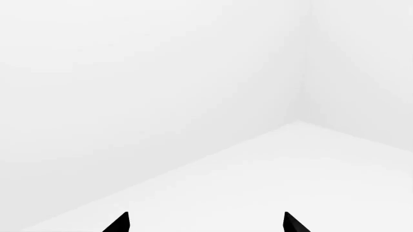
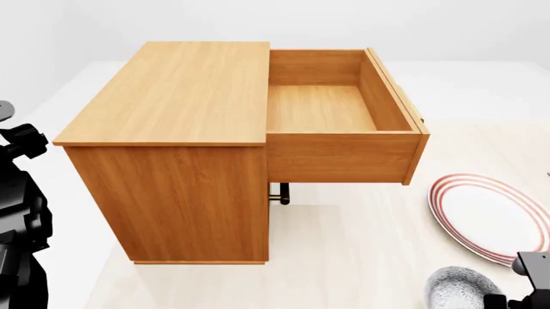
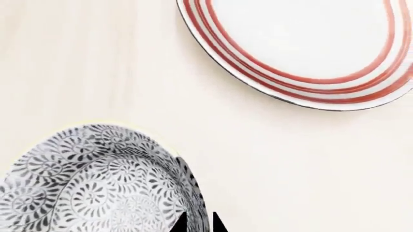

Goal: Open the top drawer of the cabinet and put the bowl in it.

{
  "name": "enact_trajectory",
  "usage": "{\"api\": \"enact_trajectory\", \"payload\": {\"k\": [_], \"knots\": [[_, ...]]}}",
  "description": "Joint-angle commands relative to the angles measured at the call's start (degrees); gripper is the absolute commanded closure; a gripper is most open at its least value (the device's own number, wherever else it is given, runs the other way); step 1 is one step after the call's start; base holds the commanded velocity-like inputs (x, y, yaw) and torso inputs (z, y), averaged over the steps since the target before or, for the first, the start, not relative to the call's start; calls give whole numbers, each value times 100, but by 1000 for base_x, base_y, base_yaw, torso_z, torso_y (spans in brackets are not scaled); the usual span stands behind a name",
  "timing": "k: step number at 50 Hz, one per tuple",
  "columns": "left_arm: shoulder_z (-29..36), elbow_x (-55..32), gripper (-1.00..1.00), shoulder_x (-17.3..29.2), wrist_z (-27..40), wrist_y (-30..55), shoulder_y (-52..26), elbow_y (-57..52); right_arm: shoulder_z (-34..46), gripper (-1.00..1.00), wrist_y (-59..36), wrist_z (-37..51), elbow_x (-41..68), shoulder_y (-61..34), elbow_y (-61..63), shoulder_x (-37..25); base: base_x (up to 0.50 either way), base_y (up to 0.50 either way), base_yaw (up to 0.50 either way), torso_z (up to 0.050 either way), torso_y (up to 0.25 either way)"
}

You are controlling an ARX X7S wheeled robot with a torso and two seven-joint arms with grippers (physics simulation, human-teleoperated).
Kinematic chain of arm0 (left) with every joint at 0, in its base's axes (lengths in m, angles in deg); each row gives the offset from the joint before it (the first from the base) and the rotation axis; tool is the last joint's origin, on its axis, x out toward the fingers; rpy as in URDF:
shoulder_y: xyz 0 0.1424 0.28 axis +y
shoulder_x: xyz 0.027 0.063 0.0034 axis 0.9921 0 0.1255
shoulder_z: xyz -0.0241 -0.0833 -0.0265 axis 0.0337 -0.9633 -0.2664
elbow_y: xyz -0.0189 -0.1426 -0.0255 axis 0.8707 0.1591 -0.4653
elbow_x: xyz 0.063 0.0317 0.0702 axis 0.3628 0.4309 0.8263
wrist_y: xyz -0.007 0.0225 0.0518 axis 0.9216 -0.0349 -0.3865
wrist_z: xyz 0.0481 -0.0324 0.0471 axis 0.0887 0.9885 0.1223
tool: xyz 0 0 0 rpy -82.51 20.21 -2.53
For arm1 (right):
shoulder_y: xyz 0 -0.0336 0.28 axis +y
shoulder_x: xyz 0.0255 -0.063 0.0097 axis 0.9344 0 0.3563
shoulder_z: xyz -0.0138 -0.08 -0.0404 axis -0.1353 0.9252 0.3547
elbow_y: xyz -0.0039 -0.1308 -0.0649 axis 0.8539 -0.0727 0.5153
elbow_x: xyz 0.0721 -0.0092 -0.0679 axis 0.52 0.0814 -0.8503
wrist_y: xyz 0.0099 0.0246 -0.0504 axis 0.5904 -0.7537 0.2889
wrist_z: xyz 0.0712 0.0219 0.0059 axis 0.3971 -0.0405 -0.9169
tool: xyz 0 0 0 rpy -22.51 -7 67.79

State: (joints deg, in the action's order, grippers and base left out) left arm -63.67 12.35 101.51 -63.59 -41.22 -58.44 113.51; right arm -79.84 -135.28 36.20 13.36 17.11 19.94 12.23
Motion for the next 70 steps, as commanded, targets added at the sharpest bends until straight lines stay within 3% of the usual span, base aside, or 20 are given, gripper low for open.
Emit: {"api": "enact_trajectory", "payload": {"k": [1, 16, 20, 23, 27, 32, 40, 45, 56, 70], "knots": [[-8, 1, -100, -2, 18, -2, -1, 0, -554, 100, -374, 553, 339, 239, 1167, -438, 0, 0, 0, 0, 0], [-18, 0, -100, 4, 2, -12, -1, 0, -1238, 100, -1247, 1574, 1405, -443, 2074, -1057, 0, 0, 0, 0, 0], [-18, 2, -100, 3, 6, -8, -4, 0, -1314, 100, -1420, 1928, 1711, -961, 2081, -1223, 0, 0, 0, 0, 0], [-17, 3, -100, 1, 10, -16, 1, 0, -1014, 100, -1675, 2299, 2060, -1862, 1992, -1430, 0, 0, 0, 0, 0], [-20, 0, -100, 2, 9, -13, -1, 0, -10, 100, -2373, 2666, 2273, -3833, 1733, -1518, 0, 0, 0, 0, 0], [-28, -3, -100, 2, -3, -15, -2, 0, 1233, 100, -3341, 2682, 1881, -6213, 1358, -1162, 0, 0, 0, 0, 0], [-38, -4, -100, 2, -23, -29, 4, 0, 4574, 100, -3385, 2342, 1137, -10165, 320, -584, 0, 0, 0, 0, 0], [-54, -9, -100, 3, -45, -27, 4, 0, 5898, 100, -3148, 1423, -30, -11521, -356, 209, 0, 0, 0, 0, 0], [-63, 1, -100, -1, -68, -46, 9, 0, 7318, 100, -2085, 106, -1383, -12403, -1922, 1619, 0, 0, 0, 0, 0], [-57, 2, -100, 2, -67, -60, 18, 0, 7581, 100, -993, -564, -1846, -12352, -3277, 3003, 0, 0, 0, 0, 0]]}}
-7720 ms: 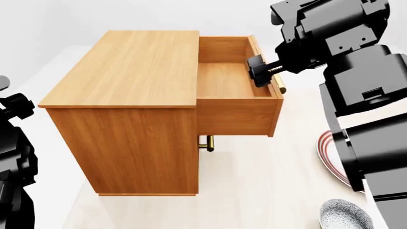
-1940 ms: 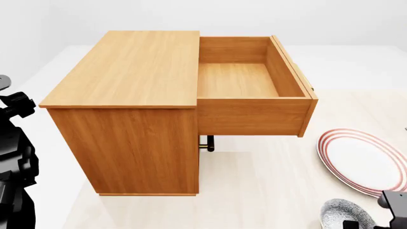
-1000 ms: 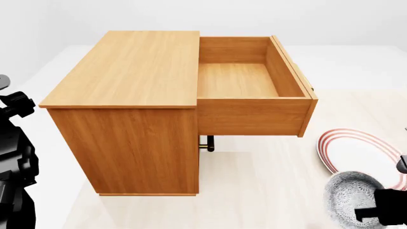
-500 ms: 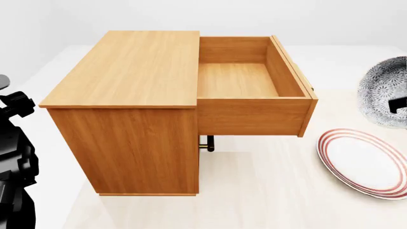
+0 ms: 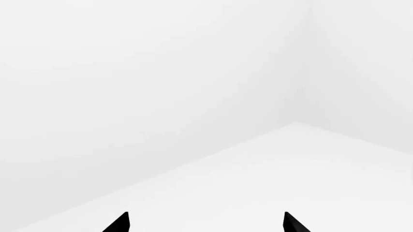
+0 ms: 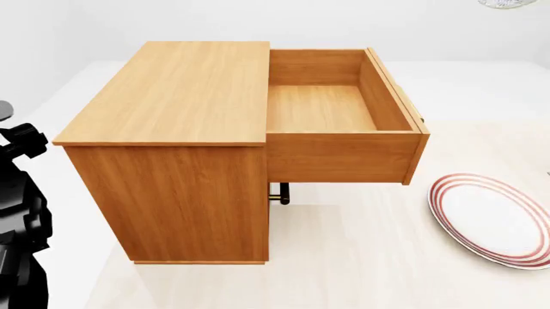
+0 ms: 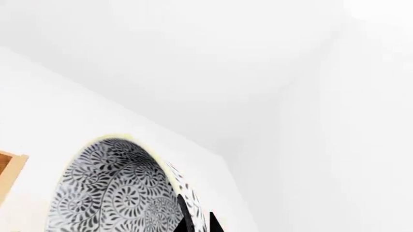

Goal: Open the top drawer of the cabinet and put the bowl in it.

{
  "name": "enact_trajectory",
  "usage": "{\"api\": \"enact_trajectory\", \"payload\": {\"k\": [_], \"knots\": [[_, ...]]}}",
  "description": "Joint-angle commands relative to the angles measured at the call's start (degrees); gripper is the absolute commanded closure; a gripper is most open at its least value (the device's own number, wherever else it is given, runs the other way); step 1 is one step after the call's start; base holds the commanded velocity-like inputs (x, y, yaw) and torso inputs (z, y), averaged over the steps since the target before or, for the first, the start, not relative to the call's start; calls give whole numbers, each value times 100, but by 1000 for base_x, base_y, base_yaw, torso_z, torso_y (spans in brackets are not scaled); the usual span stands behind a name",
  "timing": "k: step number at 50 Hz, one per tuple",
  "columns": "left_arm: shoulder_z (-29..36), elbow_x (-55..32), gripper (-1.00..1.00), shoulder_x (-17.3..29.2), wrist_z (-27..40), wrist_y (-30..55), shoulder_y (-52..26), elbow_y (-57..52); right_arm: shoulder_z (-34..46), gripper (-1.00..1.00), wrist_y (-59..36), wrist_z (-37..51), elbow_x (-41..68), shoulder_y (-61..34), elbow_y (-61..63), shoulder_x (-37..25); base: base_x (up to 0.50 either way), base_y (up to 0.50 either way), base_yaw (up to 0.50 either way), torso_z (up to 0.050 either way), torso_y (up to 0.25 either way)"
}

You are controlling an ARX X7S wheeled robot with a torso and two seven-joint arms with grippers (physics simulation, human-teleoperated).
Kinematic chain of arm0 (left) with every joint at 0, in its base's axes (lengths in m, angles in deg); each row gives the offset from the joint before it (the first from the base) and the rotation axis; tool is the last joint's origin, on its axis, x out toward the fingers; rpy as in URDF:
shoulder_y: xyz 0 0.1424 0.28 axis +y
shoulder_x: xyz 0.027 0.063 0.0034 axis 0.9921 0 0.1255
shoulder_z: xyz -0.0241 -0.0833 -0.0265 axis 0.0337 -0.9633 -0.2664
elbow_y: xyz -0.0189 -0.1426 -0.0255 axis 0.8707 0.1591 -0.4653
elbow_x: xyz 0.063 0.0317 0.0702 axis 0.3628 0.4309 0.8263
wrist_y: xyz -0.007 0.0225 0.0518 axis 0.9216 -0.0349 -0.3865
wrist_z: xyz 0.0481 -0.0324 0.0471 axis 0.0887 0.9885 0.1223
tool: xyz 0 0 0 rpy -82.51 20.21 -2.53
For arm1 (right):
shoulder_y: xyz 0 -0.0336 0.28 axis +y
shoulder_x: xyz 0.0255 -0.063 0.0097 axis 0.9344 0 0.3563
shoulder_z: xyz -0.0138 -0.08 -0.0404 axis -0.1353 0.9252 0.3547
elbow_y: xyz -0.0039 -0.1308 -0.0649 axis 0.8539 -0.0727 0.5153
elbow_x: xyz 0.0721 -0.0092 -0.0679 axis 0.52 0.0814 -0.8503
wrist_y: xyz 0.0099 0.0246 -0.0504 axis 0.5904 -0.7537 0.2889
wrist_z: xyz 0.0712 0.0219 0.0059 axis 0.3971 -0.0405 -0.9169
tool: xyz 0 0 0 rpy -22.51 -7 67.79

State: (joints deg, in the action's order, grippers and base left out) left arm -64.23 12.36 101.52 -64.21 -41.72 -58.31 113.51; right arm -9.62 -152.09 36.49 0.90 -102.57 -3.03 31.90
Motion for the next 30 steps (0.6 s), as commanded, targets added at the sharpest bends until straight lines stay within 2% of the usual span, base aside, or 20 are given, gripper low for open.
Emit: {"api": "enact_trajectory", "payload": {"k": [1, 12, 30], "knots": [[-2, 0, -100, 0, -4, -8, 5, 0, 598, 100, 723, -626, -628, -367, -1018, 1099, 0, 0, 0, 0, 0], [-2, 0, -100, 2, -14, -13, 3, 0, 735, 100, 902, -769, -747, -218, -1231, 1480, 0, 0, 0, 0, 0], [-11, -1, -100, 0, -23, -30, 7, 0, 192, 100, 757, -734, -160, 361, -1211, 1629, 0, 0, 0, 0, 0]]}}
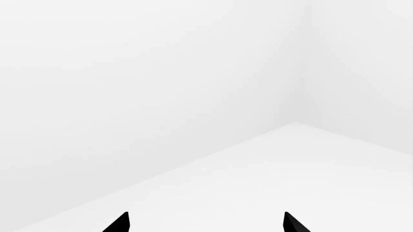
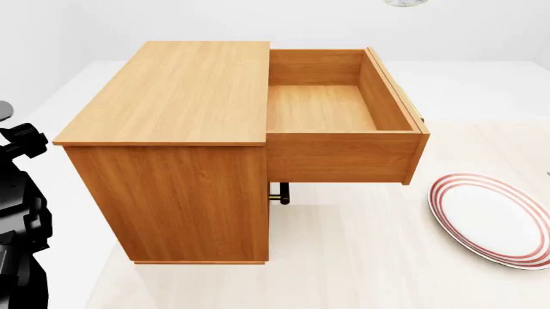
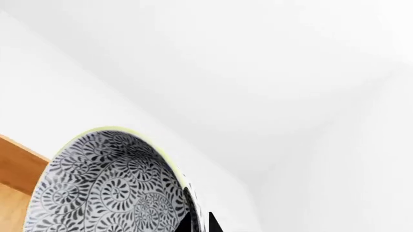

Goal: Open the top drawer of the cabinet and put the bowl in it.

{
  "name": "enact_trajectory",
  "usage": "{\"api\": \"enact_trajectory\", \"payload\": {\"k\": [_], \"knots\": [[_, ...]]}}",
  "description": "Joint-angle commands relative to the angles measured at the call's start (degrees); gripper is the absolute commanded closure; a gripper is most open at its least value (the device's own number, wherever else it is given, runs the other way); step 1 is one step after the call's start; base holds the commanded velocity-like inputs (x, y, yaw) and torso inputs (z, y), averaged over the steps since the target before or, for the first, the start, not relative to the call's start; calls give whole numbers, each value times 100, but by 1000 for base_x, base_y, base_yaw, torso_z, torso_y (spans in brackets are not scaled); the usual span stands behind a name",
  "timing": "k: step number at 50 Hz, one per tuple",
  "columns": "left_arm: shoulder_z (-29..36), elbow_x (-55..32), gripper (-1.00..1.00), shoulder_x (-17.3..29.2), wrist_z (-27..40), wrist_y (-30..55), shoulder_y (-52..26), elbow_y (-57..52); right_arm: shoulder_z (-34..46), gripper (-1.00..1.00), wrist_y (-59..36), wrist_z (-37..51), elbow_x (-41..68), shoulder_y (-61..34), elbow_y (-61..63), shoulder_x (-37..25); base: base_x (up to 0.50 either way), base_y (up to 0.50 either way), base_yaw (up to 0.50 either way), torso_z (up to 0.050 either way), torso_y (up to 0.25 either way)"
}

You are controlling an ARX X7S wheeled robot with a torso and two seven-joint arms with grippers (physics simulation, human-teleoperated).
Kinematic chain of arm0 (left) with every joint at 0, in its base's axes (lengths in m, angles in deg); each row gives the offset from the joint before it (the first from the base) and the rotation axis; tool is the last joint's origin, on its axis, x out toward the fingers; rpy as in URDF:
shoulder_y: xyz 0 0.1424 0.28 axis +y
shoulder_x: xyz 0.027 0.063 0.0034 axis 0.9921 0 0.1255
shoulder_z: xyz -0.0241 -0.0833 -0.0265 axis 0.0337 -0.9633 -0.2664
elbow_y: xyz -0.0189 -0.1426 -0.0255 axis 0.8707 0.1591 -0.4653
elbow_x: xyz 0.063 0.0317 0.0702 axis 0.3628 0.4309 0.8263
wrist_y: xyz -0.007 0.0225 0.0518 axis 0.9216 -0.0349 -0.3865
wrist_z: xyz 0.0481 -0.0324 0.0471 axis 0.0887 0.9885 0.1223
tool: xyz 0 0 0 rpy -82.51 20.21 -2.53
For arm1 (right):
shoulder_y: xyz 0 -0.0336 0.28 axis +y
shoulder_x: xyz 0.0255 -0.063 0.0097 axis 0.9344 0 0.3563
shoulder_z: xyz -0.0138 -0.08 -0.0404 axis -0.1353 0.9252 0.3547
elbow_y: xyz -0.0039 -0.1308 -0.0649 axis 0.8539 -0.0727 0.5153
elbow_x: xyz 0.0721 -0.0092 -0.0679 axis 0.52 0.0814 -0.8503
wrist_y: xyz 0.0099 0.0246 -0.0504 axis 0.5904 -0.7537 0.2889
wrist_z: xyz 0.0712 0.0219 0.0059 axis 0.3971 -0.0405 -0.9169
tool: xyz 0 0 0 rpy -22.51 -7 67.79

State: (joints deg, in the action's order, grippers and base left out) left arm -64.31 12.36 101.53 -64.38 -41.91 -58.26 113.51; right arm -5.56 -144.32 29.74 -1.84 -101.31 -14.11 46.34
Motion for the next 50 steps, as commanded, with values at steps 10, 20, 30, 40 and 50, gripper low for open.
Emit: {"api": "enact_trajectory", "payload": {"k": [10, 20, 30, 40, 50], "knots": [[-15, -5, -100, 2, -36, -21, 7, 0, -237, 100, -69, -140, 248, 467, -144, 366, 0, 0, 0, 0, 1], [-12, 1, -100, 0, -40, -37, 16, 0, -302, 100, -46, -116, 361, 773, -181, 453, 0, 0, 0, 0, 0], [-15, 0, -100, 0, -57, -52, 18, 0, -117, 100, 90, -216, 233, 1007, -506, 658, 0, 0, 0, 0, 1], [-8, 1, -100, 2, -81, -69, 21, 0, -114, 100, 481, -416, 143, 1304, -1312, 981, 0, 0, 0, 0, 0], [-48, -10, -100, 7, -104, -85, 26, 0, -200, 100, 1131, -985, 25, 1358, -3038, 1647, 0, 0, 0, 0, 0]]}}
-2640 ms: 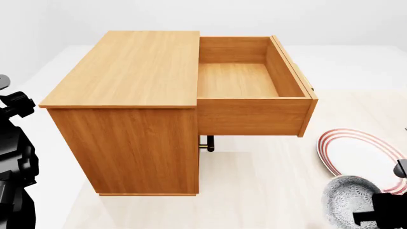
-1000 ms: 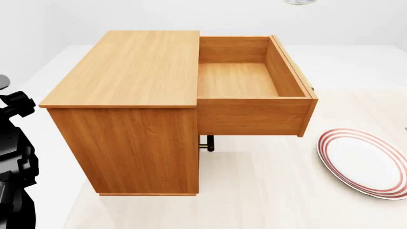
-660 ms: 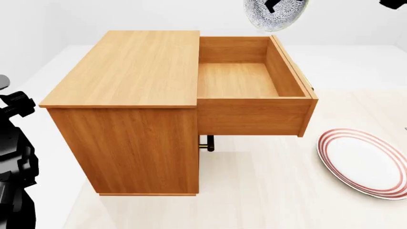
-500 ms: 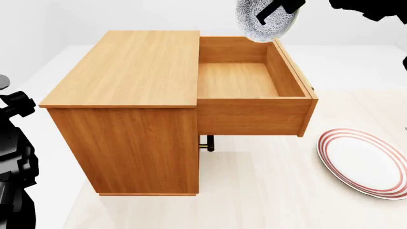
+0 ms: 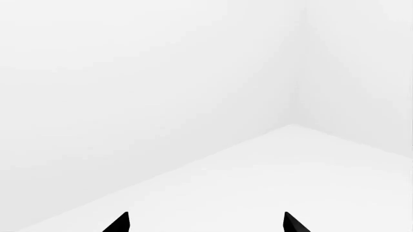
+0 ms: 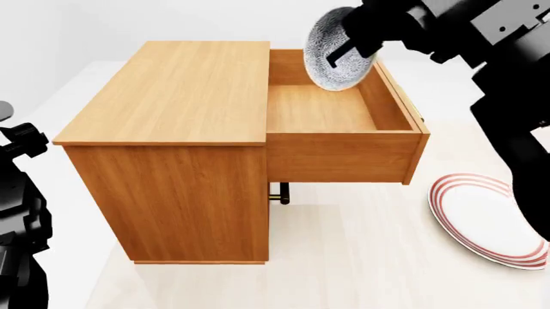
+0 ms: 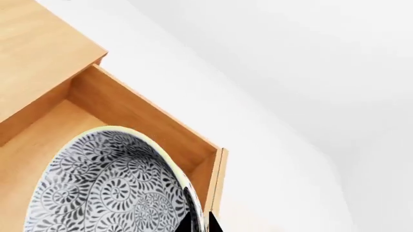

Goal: Open the top drawer of the cabinet and put the bowl in it.

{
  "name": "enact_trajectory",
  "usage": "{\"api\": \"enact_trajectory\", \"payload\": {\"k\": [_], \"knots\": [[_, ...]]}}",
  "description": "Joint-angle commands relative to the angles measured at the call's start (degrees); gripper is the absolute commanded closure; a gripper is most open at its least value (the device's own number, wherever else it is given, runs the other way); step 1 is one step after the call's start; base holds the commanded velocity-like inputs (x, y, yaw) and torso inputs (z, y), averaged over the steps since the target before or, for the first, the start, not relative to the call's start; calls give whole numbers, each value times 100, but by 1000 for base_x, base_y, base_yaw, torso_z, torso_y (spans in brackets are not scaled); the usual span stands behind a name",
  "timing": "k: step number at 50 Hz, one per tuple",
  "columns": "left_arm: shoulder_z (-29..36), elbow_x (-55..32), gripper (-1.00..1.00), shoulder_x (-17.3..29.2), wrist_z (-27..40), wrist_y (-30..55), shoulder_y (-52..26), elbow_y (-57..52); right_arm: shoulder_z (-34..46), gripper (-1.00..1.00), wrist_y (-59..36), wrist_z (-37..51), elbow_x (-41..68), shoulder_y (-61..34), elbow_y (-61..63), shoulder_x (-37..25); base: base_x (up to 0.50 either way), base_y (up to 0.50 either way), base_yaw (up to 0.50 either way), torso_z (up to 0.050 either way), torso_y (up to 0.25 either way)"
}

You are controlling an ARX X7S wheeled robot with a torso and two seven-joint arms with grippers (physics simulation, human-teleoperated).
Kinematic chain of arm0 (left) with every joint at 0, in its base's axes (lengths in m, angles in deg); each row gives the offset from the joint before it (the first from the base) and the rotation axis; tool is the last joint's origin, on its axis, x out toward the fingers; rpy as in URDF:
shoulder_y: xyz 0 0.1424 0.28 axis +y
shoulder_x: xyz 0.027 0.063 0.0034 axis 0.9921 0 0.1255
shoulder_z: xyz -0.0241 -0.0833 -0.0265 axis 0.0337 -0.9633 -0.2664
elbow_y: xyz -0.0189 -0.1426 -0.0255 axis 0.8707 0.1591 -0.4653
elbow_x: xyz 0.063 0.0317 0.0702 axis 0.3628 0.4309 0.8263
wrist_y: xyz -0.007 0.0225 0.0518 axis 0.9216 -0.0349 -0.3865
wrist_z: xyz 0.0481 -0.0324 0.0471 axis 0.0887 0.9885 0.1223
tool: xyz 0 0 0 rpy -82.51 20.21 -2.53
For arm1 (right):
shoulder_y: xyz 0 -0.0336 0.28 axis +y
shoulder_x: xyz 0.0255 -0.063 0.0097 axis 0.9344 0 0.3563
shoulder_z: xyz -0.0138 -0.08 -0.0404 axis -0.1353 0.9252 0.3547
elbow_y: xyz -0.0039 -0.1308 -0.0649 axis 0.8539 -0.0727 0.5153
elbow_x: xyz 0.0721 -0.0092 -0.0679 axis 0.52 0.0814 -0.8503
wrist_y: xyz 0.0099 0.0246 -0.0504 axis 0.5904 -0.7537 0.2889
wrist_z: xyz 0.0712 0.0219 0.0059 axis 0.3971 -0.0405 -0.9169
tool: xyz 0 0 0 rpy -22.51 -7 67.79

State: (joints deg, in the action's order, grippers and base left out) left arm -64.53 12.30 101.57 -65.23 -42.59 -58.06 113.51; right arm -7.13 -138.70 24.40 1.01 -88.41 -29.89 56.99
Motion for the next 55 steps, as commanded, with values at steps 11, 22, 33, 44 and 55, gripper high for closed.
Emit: {"api": "enact_trajectory", "payload": {"k": [11, 22, 33, 44, 55], "knots": [[-43, 1, -100, 5, -31, -27, 6, 0, -232, 100, 957, -780, -214, 40, -2755, 1066, 0, 0, 0, 0, 1], [-56, 0, -100, 8, -56, -55, 22, 0, 17, 100, 992, -639, 211, 312, -2586, 1068, 0, 0, 0, 0, 0], [-73, 1, -100, 8, -83, -71, 32, 0, 217, 100, 1183, -577, 812, 456, -2677, 1068, 0, 0, 0, 0, 1], [-78, 6, -100, 5, -82, -89, 42, 0, -696, 100, 1188, -585, 319, 671, -2781, 1058, 0, 0, 0, 0, 0], [-115, -6, -100, 6, -137, -134, 77, 0, -2352, 100, 1073, -715, -1250, 962, -2781, 1066, 0, 0, 0, 0, 0]]}}
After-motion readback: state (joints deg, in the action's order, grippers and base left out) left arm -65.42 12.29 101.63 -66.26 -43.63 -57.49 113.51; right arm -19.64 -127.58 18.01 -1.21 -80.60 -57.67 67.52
